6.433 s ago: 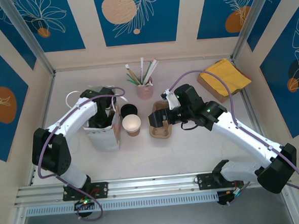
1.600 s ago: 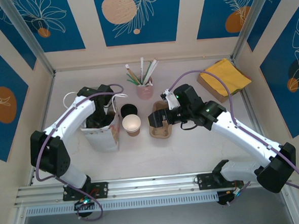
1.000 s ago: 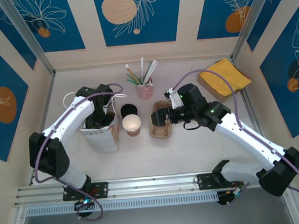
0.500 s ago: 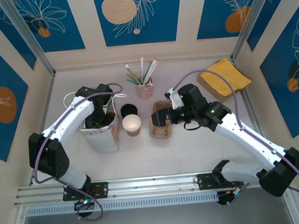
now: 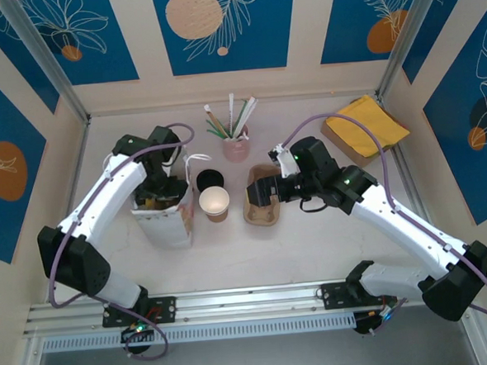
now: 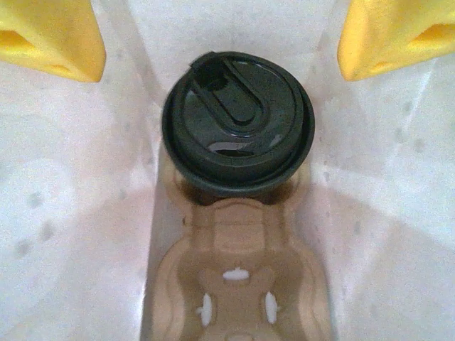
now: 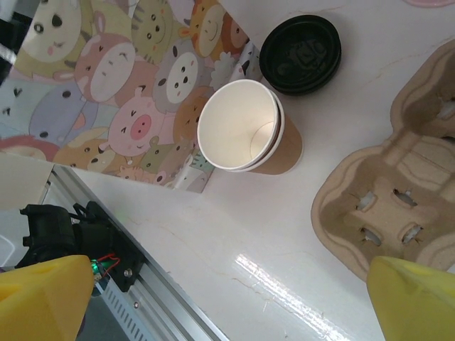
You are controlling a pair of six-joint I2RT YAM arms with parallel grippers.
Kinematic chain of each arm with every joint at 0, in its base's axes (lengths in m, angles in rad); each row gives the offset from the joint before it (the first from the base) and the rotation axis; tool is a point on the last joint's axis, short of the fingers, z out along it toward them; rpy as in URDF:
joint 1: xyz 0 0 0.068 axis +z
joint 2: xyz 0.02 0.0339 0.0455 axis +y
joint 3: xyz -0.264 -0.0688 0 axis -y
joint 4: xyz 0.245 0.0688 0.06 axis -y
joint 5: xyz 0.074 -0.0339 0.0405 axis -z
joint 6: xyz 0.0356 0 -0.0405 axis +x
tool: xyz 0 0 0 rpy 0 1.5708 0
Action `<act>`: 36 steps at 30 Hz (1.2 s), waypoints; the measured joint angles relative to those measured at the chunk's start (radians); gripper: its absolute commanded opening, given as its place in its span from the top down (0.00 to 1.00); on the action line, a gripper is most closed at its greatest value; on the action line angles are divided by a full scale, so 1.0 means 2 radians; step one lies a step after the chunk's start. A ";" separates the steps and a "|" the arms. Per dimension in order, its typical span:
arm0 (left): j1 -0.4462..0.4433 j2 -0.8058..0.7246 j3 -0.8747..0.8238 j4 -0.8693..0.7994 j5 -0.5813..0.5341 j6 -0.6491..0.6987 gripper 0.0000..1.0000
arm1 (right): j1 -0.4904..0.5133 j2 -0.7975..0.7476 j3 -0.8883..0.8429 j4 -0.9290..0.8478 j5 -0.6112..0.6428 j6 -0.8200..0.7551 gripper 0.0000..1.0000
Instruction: Pack the takeout coffee
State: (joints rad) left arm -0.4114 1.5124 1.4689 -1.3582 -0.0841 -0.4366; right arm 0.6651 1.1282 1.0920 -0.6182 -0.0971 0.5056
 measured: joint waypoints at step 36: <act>0.027 -0.032 0.301 -0.053 -0.058 -0.003 0.00 | -0.042 -0.006 0.016 -0.020 0.029 0.000 0.01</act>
State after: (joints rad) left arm -0.3569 1.4479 2.0708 -1.4647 -0.2005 -0.4431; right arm 0.5816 1.1156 1.1240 -0.6575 -0.0383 0.5053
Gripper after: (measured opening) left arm 0.998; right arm 0.989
